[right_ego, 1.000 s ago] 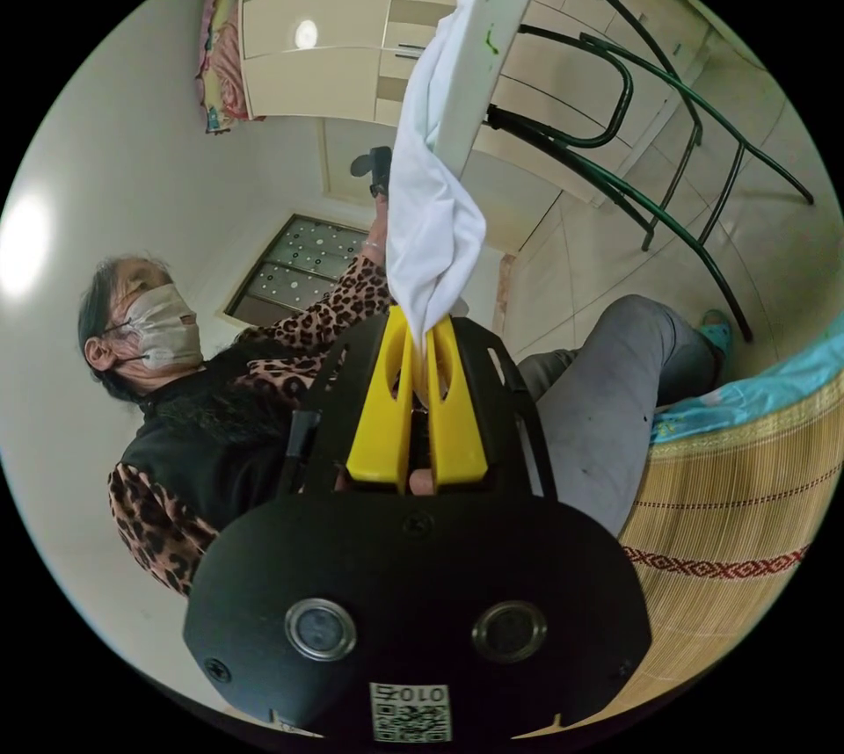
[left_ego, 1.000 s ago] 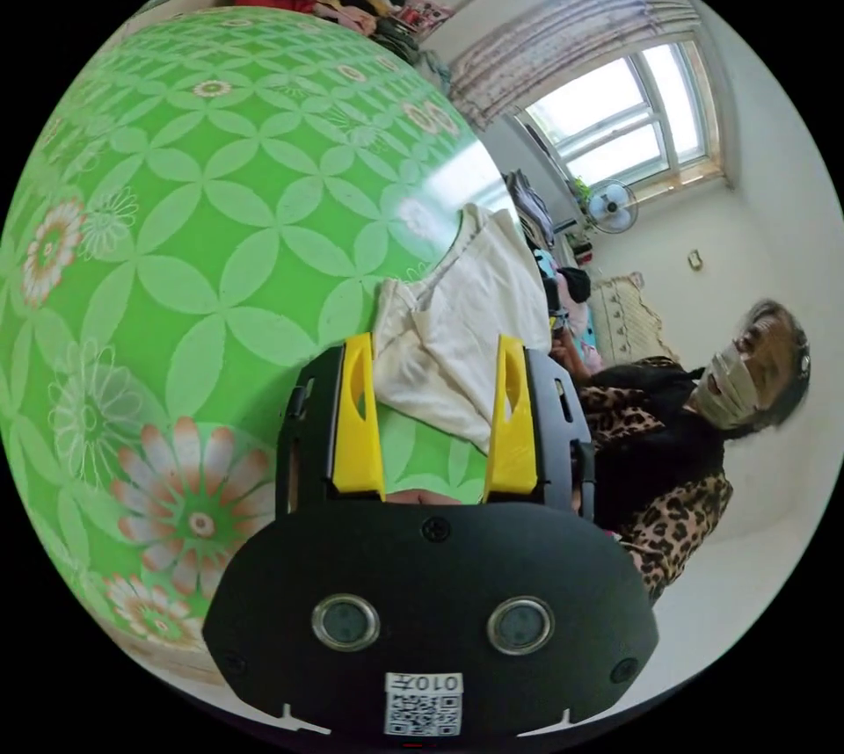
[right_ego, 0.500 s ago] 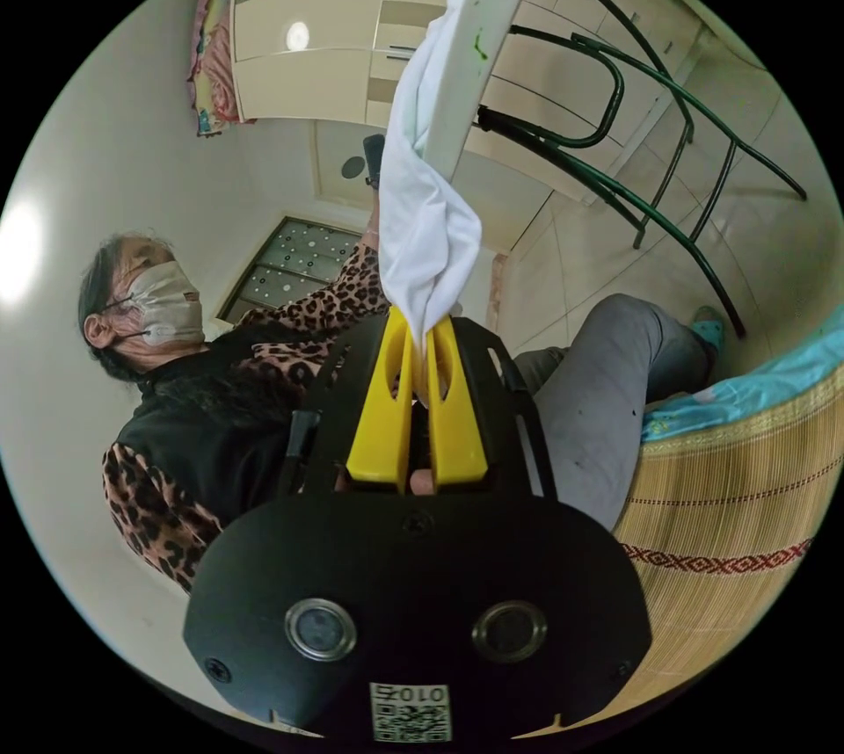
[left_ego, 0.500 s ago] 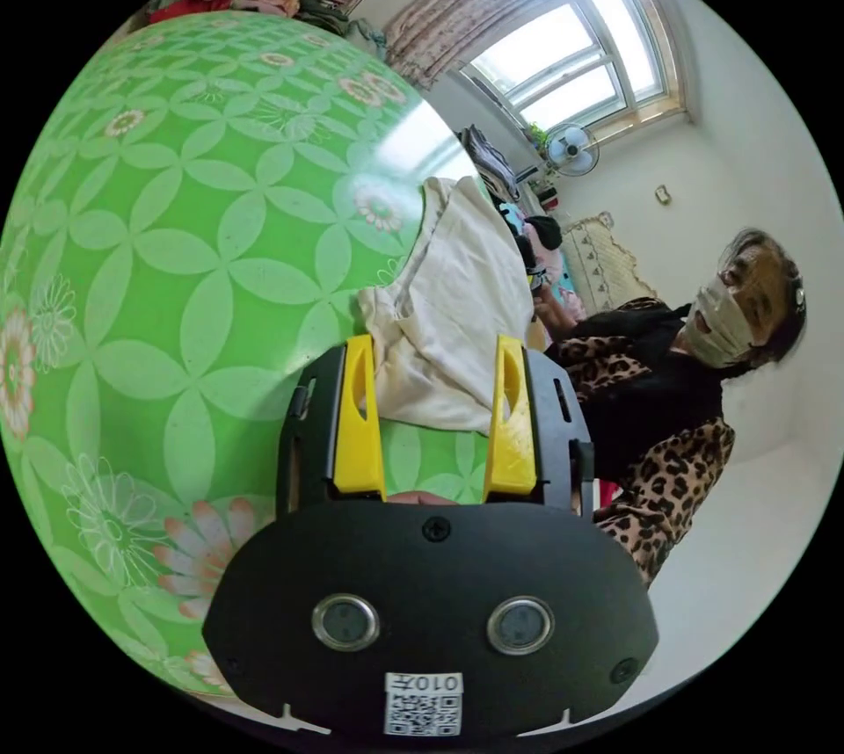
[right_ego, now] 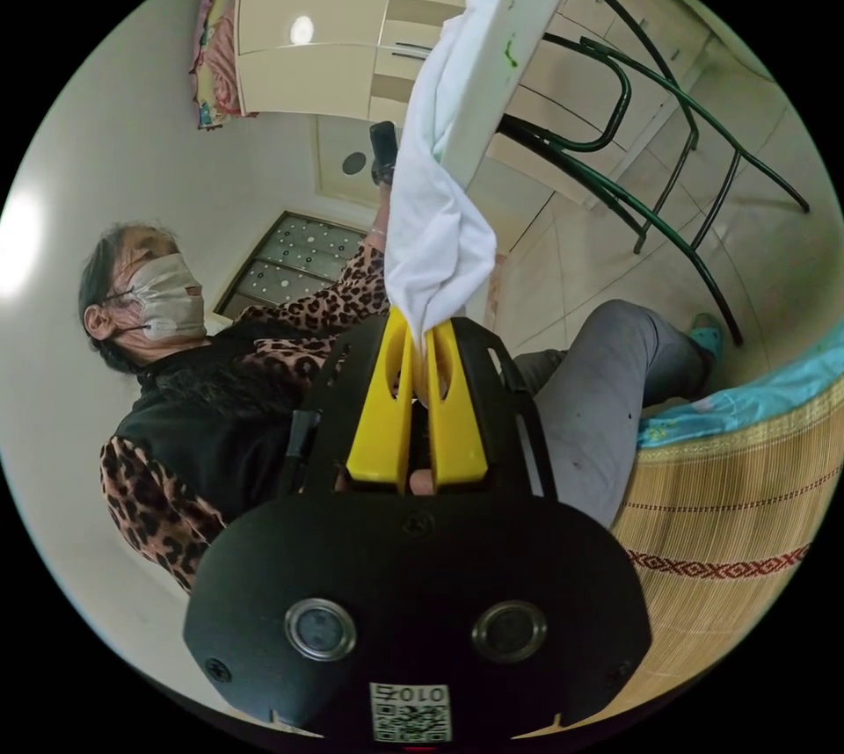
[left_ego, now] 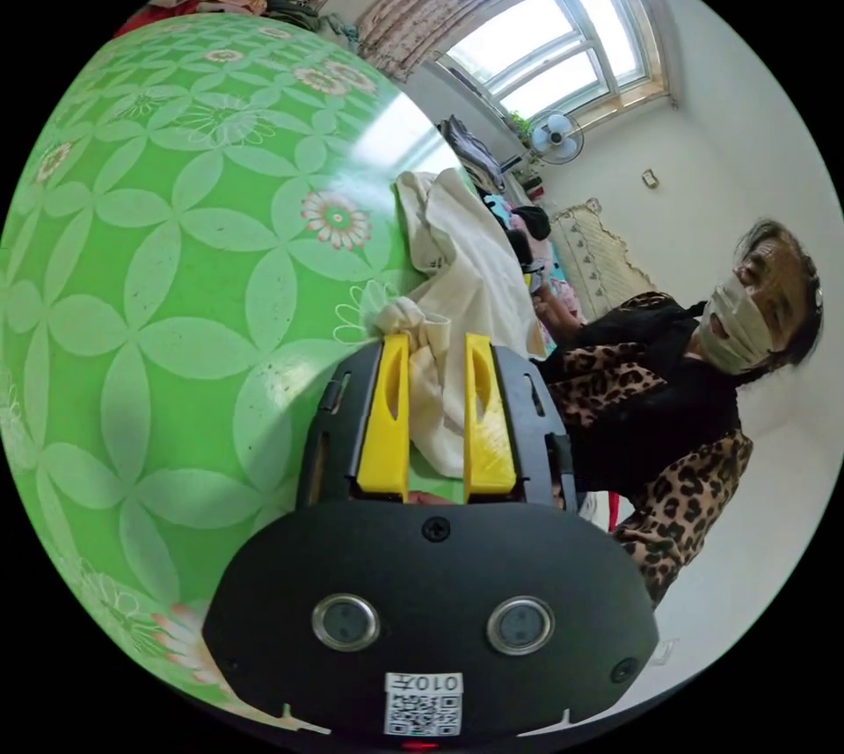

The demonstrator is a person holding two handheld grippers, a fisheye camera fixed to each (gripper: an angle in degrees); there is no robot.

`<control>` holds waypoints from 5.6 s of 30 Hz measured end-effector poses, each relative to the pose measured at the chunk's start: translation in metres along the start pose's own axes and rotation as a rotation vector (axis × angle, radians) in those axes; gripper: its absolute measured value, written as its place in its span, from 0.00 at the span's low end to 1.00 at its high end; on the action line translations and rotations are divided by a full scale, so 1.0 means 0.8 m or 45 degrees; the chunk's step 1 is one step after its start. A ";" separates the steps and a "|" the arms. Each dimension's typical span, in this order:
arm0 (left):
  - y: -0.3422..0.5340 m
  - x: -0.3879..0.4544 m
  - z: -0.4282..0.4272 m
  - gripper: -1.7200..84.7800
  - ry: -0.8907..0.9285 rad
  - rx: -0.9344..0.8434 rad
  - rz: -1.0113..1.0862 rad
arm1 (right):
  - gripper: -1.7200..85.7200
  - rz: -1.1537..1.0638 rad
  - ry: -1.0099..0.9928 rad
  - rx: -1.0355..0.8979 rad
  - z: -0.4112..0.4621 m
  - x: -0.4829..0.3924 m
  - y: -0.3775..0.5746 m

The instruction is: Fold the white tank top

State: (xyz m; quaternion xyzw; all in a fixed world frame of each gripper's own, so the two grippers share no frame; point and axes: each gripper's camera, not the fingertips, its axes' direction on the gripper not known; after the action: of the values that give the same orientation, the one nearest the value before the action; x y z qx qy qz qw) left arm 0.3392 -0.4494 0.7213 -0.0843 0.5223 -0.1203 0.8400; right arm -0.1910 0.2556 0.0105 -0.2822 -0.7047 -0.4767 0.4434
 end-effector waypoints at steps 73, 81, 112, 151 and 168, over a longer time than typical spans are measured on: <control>0.988 0.349 0.127 0.03 0.034 1.800 -1.445 | 0.07 -0.037 -0.366 -1.324 0.325 -1.012 -0.901; 1.115 0.510 0.233 0.03 -0.007 2.163 -1.635 | 0.07 0.061 -0.413 -1.597 0.524 -1.180 -0.926; 0.804 0.864 0.665 0.03 -0.610 3.662 -2.059 | 0.07 -0.159 -0.632 -3.073 1.095 -1.857 -0.680; 0.601 0.890 0.659 0.03 -2.312 4.449 -1.999 | 0.07 -0.433 -0.998 -4.283 1.349 -2.452 0.370; 0.664 0.900 0.606 0.03 -2.906 4.166 -2.650 | 0.07 -0.301 -1.204 -4.732 1.277 -2.454 0.880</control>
State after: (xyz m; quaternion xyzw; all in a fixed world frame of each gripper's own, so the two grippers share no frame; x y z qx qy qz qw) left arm 1.1411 -0.1424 0.1756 -0.2929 0.7580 0.4892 0.3168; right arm 0.9014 1.5186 -1.6035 0.3755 -0.5560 0.4370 0.5990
